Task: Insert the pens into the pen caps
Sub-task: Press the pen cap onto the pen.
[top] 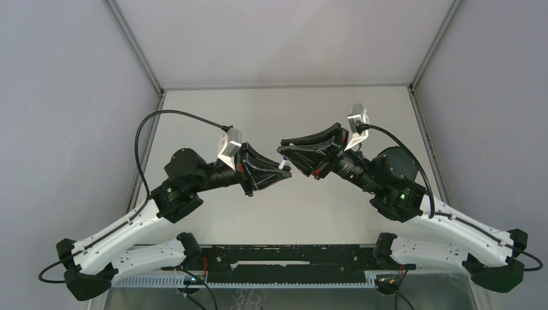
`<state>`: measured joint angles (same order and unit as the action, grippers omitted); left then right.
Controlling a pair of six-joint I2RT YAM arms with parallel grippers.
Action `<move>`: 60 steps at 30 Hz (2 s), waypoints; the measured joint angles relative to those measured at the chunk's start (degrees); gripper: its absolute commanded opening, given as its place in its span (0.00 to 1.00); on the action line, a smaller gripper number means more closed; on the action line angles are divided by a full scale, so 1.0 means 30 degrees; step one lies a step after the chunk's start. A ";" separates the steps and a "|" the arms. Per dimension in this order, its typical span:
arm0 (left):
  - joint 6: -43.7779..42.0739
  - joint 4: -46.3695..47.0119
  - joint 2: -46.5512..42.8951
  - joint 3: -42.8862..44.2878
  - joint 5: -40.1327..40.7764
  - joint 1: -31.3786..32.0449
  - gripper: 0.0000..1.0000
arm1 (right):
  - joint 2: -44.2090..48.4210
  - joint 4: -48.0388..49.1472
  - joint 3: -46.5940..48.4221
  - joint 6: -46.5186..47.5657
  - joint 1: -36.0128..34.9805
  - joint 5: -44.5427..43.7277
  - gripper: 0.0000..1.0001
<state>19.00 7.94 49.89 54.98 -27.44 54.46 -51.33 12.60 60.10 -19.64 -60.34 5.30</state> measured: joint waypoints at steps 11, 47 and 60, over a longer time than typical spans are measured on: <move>0.0007 -0.0138 0.0000 0.0000 0.0102 0.0000 0.00 | 0.0000 -0.0364 0.0000 0.0044 0.0197 0.0998 0.00; -0.1005 -0.4109 -0.0925 0.0000 0.1923 -0.0831 0.00 | -0.1632 0.6870 -0.4430 0.0036 0.0423 0.1020 0.00; -0.1086 -0.5850 -0.1137 0.0000 0.1129 -0.1821 0.00 | -0.2390 0.8976 -0.5880 0.0262 -0.0175 -0.0051 0.00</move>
<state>15.75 -9.61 46.48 54.98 -24.05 48.99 -58.50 39.53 42.46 -18.85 -60.86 5.15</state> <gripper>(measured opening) 0.103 0.198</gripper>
